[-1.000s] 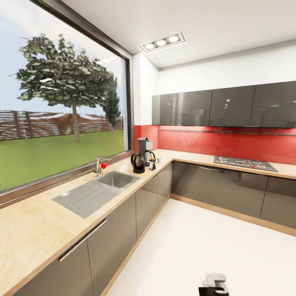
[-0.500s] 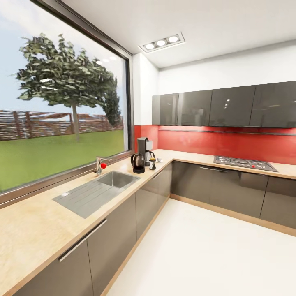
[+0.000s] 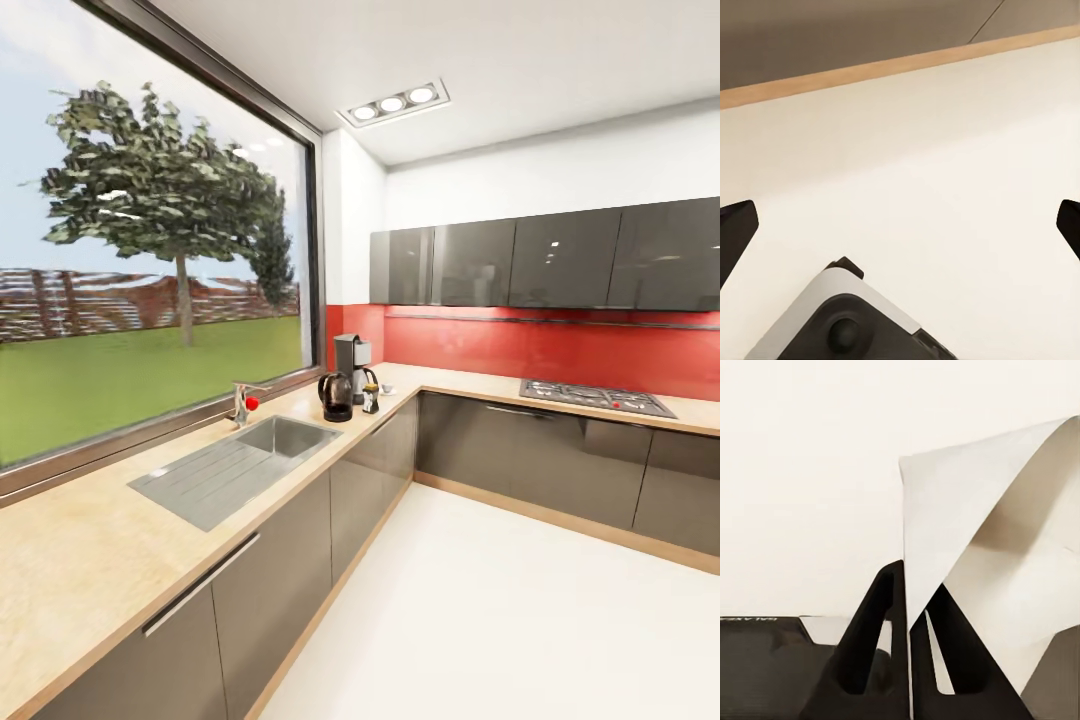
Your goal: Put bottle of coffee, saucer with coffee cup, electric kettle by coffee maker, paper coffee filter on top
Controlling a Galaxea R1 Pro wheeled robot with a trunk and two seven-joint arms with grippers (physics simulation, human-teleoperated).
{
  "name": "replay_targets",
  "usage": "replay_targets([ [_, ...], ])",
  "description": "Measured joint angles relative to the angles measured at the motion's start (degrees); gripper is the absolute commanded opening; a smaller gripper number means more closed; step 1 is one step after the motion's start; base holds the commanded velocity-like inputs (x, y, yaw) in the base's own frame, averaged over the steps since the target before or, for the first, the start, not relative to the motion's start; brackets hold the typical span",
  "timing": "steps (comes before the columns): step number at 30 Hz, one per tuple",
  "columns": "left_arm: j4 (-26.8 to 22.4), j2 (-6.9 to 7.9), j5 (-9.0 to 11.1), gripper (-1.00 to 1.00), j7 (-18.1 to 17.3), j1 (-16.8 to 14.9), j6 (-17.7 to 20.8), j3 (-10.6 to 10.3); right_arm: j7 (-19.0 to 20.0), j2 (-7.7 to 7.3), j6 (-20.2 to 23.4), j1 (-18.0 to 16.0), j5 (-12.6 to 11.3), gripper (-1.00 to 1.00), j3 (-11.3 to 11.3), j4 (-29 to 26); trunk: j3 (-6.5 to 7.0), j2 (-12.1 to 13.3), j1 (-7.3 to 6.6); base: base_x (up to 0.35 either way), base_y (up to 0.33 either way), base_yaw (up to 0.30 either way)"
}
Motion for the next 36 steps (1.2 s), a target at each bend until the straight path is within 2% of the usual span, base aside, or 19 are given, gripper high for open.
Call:
replay_targets([
  [17,0.0,-0.02,0.01,1.0,0.0,-0.01,-0.85,0.16,1.33,-0.31,-1.42,1.81,0.59,-1.0,0.01,-0.05,0.0,0.0,0.0,0.0,0.0,0.0],
  [20,0.0,-0.6,-0.01,1.0,0.0,0.0,-1.68,-0.02,1.49,-0.43,-2.19,2.09,0.58,-1.0,0.01,-0.08,0.0,0.0,0.0,0.0,0.0,0.0],
  [21,0.0,-1.73,-0.09,1.0,0.65,0.0,-2.09,-0.93,2.18,-0.47,-3.66,2.94,0.59,-1.0,0.02,-0.1,0.0,0.0,0.0,0.0,0.0,0.0],
  [22,0.0,-1.99,-0.08,1.0,1.38,0.0,-2.18,-1.46,2.38,-0.45,-4.31,3.28,0.58,-1.0,0.01,-0.11,0.0,0.0,0.0,0.0,0.0,0.0],
  [25,-0.13,-1.46,-0.14,1.0,1.02,-0.01,-2.87,-1.7,3.12,-0.26,-4.47,2.29,1.66,-1.0,-0.41,-0.27,0.0,0.0,0.0,0.0,0.0,0.0],
  [29,-0.32,-1.46,-0.19,1.0,0.86,0.0,-3.09,-1.76,2.77,-0.45,-4.57,1.76,1.69,-1.0,-0.39,-0.27,0.0,0.0,0.0,0.0,0.0,0.0],
  [32,-1.29,-2.39,-0.25,1.0,1.09,0.0,-2.93,-1.82,1.78,-1.42,-4.63,1.47,1.55,-1.0,-0.38,-0.25,0.0,0.0,0.0,0.0,0.0,0.0],
  [36,-2.58,-3.69,-0.09,1.0,1.16,-0.02,-2.73,-2.01,1.22,-1.29,-4.65,1.4,1.45,-1.0,-0.38,-0.24,0.0,0.0,0.0,0.0,0.0,0.0],
])
